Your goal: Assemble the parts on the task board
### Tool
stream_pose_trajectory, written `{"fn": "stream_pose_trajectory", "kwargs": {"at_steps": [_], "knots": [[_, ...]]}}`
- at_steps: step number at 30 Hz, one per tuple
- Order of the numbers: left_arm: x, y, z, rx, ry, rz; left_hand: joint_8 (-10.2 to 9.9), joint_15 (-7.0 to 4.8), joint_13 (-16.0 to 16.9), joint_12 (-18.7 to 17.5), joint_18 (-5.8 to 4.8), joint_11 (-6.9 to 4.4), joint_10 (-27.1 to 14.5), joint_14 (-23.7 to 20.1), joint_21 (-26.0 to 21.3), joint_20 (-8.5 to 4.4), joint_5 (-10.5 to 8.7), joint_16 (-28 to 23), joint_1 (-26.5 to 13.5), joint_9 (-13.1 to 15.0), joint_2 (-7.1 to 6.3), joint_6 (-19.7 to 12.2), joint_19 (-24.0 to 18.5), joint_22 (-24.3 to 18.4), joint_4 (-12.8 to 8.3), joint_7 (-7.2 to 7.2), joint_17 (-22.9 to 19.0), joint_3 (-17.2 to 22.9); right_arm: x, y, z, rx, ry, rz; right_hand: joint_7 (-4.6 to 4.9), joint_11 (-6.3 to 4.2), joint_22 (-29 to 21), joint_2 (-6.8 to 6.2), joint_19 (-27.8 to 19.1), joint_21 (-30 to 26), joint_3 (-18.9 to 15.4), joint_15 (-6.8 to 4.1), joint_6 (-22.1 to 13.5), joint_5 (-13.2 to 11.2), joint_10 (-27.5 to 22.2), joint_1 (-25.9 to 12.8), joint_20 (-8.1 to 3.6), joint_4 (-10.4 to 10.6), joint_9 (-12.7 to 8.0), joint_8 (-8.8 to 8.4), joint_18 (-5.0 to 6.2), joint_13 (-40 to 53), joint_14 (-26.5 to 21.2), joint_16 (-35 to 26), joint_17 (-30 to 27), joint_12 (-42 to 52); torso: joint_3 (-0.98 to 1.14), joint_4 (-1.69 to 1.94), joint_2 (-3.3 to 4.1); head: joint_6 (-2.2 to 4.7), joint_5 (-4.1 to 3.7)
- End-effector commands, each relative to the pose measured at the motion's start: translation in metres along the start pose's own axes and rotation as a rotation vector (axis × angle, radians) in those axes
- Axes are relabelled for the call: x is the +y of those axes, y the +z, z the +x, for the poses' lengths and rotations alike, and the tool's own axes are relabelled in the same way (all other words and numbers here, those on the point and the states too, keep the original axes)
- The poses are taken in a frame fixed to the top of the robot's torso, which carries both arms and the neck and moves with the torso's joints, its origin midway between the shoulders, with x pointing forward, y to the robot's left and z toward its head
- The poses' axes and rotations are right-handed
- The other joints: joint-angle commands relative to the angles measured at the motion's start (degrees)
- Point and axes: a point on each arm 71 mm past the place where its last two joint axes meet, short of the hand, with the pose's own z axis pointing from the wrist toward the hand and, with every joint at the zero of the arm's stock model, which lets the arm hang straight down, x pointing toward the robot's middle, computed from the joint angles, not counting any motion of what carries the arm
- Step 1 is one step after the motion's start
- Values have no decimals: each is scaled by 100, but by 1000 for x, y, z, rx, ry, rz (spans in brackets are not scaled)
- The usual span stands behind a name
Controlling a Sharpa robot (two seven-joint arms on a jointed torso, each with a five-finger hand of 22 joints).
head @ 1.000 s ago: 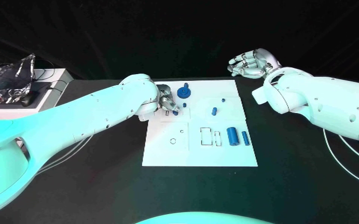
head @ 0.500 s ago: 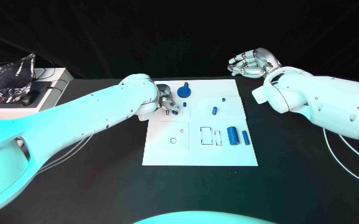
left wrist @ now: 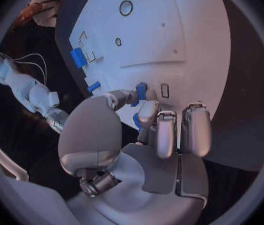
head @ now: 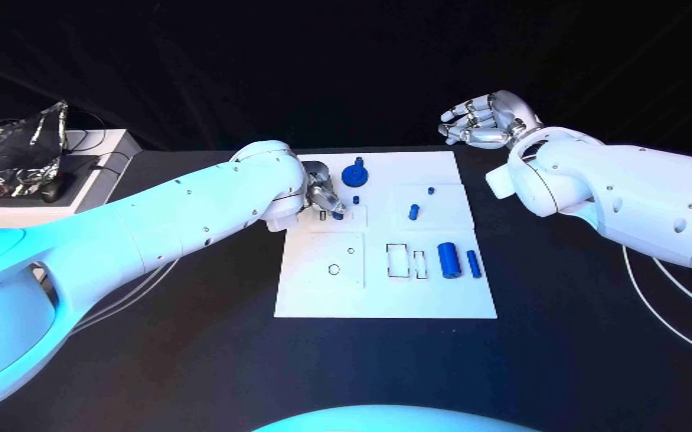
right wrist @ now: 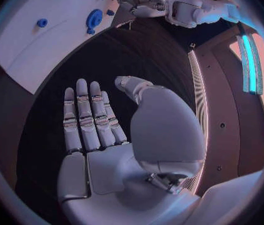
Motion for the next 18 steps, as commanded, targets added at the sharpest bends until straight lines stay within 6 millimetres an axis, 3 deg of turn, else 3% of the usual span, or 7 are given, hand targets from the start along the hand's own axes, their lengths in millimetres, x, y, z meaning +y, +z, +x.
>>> {"fn": "stream_pose_trajectory", "kwargs": {"at_steps": [1,18], "knots": [[-2,0,4,38,17,4,9,-33,4,-33,-92,-14,25,553,36,12,24,-2,18,11,23,240,37,183,-1152,-183,1406,1114,1,0,2,16,1,-11,43,22,-5,21,-34,-17,-21,-2,-16,9,-27,-47,14,-12,5,-30,48,-5,-38,-18,-5,-32,-1,-2,0,-10,-1],[-4,3,6,60,-6,4,-38,-59,27,-32,-91,-59,88,554,12,8,-65,-2,-184,158,-37,278,24,171,-966,-260,1407,651,2,0,2,17,2,-12,43,22,-5,21,-34,-17,-21,-2,-16,9,-27,-47,14,-12,5,-30,48,-5,-38,-18,-5,-32,0,1,-4,-34,-5]]}}
